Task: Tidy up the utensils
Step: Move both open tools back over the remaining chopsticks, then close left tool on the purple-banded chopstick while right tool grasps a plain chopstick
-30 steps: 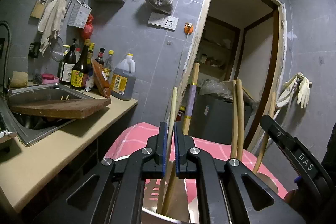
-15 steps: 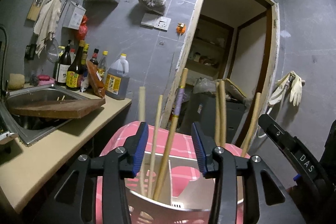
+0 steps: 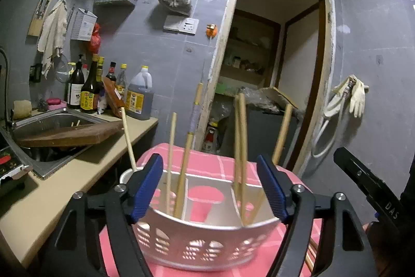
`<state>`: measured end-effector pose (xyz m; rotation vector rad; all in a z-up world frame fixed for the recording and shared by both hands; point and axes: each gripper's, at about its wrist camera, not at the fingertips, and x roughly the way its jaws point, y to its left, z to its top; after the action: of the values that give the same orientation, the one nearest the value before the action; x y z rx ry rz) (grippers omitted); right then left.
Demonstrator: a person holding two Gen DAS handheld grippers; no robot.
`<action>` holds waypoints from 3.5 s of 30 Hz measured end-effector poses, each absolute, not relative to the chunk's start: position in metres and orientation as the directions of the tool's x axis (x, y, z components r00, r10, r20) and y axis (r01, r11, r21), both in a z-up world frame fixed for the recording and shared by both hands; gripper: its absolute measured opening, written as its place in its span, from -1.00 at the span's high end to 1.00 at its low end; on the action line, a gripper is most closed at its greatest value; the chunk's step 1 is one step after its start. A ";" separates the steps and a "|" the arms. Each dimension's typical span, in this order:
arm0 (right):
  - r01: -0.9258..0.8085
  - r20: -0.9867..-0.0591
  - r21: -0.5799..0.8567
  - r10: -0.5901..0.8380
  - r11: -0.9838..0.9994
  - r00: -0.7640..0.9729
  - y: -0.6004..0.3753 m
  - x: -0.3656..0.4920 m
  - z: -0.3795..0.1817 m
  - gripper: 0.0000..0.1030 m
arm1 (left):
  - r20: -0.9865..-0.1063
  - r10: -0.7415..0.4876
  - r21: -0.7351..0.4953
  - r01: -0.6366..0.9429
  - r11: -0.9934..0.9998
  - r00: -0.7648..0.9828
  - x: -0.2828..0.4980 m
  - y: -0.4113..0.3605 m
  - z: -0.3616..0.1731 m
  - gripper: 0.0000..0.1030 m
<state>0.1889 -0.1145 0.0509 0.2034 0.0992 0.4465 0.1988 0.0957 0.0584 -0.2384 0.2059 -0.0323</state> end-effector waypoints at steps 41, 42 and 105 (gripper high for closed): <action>-0.340 -0.566 0.097 0.333 0.935 0.754 -0.212 0.204 -0.022 -0.71 | -0.645 -0.250 -0.197 0.160 0.967 0.722 0.233 -0.035 -0.015 -0.81; -0.346 -0.584 0.097 0.335 0.933 0.739 -0.210 0.208 -0.024 -0.66 | -0.652 -0.251 -0.198 0.159 0.967 0.716 0.235 -0.035 -0.015 -0.81; -0.398 -0.806 0.172 0.361 0.901 0.469 -0.196 0.313 -0.062 0.67 | -0.805 -0.309 -0.235 0.206 0.950 0.507 0.335 -0.079 -0.048 0.72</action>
<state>0.3128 -0.1963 -0.0624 -0.0412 0.9777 0.4653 0.3350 -0.0793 -0.0478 -0.1138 0.9922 -0.3115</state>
